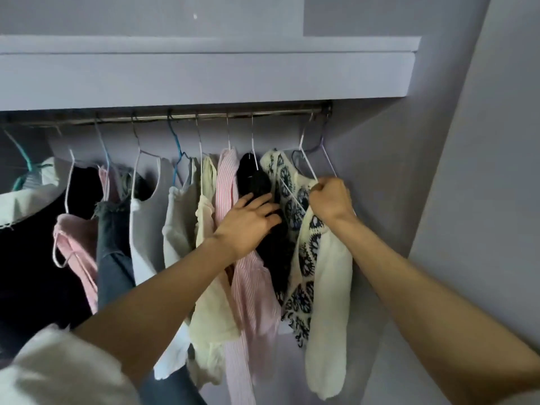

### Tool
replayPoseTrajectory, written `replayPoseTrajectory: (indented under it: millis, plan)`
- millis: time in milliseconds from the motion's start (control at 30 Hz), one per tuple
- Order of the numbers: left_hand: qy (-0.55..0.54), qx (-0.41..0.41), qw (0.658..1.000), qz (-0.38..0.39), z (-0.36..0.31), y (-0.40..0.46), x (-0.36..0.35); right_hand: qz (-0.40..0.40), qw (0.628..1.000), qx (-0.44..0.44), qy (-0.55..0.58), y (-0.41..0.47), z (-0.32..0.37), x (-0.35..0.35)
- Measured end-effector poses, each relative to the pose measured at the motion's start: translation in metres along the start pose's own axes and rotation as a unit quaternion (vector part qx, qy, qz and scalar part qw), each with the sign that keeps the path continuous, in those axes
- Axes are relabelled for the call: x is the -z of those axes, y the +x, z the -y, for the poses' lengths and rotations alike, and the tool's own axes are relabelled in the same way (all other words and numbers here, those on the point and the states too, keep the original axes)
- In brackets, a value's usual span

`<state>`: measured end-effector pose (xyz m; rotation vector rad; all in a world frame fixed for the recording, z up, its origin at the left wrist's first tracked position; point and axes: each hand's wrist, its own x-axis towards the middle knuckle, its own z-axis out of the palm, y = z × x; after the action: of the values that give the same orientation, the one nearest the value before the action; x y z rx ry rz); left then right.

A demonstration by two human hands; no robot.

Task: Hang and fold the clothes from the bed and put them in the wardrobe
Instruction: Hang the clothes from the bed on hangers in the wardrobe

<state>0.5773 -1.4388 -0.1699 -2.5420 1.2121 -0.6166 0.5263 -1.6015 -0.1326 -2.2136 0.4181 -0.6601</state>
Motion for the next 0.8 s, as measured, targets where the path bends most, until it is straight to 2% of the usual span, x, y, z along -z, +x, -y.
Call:
replayPoseTrajectory:
  millis: [167, 300, 400, 500, 700, 800]
  plan:
    - [-0.057, -0.084, 0.984, -0.147, 0.017, -0.008, -0.012, -0.027, 0.997, 0.037, -0.06, 0.027, 0.02, -0.022]
    - [-0.098, -0.097, 0.976, -0.166, 0.022, -0.011, -0.013, -0.01, 0.995, 0.036, -0.095, 0.043, 0.029, -0.033]
    - [-0.119, -0.095, 0.981, -0.119, 0.024, -0.016, -0.013, 0.023, 0.992, 0.025, -0.123, 0.046, 0.027, -0.039]
    - [-0.145, -0.018, 0.989, -0.026, 0.021, -0.024, -0.009, 0.04, 0.99, 0.023, -0.136, 0.042, 0.023, -0.042]
    - [-0.147, 0.048, 0.988, 0.003, 0.007, -0.031, -0.015, 0.082, 0.986, 0.057, -0.134, 0.017, 0.008, -0.041]
    - [-0.195, 0.073, 0.978, 0.001, -0.002, -0.042, -0.01, 0.057, 0.989, 0.071, -0.118, -0.01, 0.0, -0.035]
